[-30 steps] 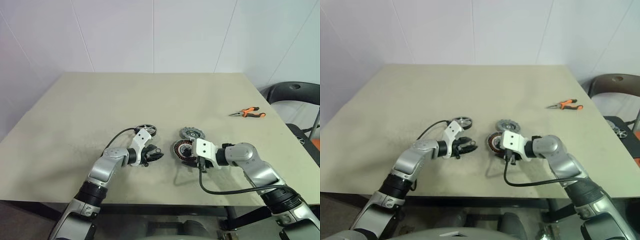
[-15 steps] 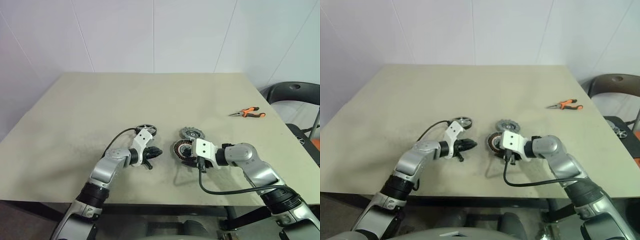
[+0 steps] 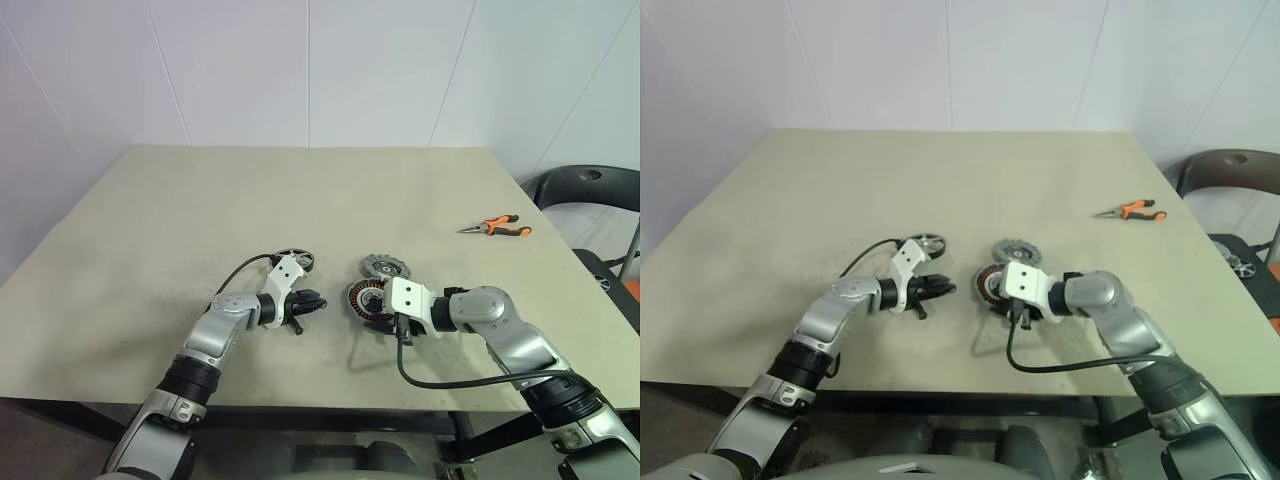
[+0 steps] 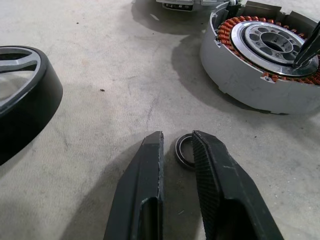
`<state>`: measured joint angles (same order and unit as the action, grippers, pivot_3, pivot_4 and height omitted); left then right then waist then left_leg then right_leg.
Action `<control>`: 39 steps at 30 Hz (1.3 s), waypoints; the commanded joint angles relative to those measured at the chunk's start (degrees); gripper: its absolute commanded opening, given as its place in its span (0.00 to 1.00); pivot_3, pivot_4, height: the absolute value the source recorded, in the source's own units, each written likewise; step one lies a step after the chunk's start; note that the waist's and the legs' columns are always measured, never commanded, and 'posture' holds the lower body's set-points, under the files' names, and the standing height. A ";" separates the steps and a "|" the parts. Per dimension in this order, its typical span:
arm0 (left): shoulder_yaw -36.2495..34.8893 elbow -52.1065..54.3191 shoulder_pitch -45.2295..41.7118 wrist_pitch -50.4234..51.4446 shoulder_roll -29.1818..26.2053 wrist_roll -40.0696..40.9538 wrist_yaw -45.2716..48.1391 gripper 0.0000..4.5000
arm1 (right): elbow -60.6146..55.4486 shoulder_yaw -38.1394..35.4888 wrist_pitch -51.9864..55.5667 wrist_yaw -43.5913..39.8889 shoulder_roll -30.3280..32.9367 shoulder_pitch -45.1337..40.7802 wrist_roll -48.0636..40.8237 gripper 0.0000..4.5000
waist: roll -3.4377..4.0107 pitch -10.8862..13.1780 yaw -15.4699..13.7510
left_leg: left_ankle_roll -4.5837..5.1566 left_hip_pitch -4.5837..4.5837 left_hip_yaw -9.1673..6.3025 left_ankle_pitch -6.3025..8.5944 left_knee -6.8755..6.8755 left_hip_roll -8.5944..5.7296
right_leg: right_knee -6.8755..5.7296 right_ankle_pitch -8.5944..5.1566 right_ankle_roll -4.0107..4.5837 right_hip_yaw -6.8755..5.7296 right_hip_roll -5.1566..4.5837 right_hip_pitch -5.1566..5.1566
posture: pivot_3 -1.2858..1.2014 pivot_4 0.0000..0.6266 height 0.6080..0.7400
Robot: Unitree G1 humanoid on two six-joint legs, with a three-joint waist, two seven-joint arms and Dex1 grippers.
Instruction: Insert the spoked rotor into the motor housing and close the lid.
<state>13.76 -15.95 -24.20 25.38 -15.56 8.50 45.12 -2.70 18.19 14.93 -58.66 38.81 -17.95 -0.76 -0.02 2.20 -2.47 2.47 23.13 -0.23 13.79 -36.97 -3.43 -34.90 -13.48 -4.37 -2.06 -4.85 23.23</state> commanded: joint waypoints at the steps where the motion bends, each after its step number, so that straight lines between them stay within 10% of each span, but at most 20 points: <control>1: 0.09 -4.27 0.23 -1.33 -0.52 -1.52 -0.44 0.21 | 2.06 0.92 1.28 0.09 0.17 0.72 1.43 0.37 | 0.00 0.00 0.05 | 0.00 0.00 0.00 0.00 0.00 0.00 | 0.00 0.00 0.00 -0.06 -0.04 -0.01 | 0.52 0.00 1.00; 6: -0.92 -6.01 0.43 -5.13 -0.92 0.03 2.34 0.25 | 1.84 1.22 1.52 -0.15 0.01 0.74 1.33 0.37 | 0.00 0.00 0.12 | 0.00 0.00 0.00 0.00 0.00 0.02 | 0.00 -0.01 -0.01 -0.27 -0.16 -0.04 | 0.52 0.00 1.00; 16: -0.22 -5.57 1.34 -6.38 -1.01 -2.18 1.23 0.90 | 2.42 1.55 1.19 -0.25 -0.24 0.25 1.72 0.37 | 0.02 0.00 0.15 | 0.00 0.04 0.00 0.00 0.02 0.07 | 0.01 -0.01 -0.02 -0.33 -0.17 -0.08 | 0.52 0.00 1.00; 39: 8.21 15.81 7.20 6.58 0.96 -9.01 -7.38 0.90 | 0.93 1.26 1.51 0.32 -0.10 2.08 2.57 0.37 | 0.19 -0.15 0.15 | 0.01 0.12 0.00 0.01 0.18 0.20 | 0.57 0.00 -0.06 -0.56 -0.19 -0.09 | 0.52 0.00 1.00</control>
<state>19.10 -1.14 -17.88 29.54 -15.27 0.66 38.47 -3.68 17.68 14.58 -58.83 38.63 -16.84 -0.20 0.18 2.05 -2.32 2.49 23.25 -0.23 13.80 -36.79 -3.24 -34.31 -13.47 -4.45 -2.63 -5.03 23.13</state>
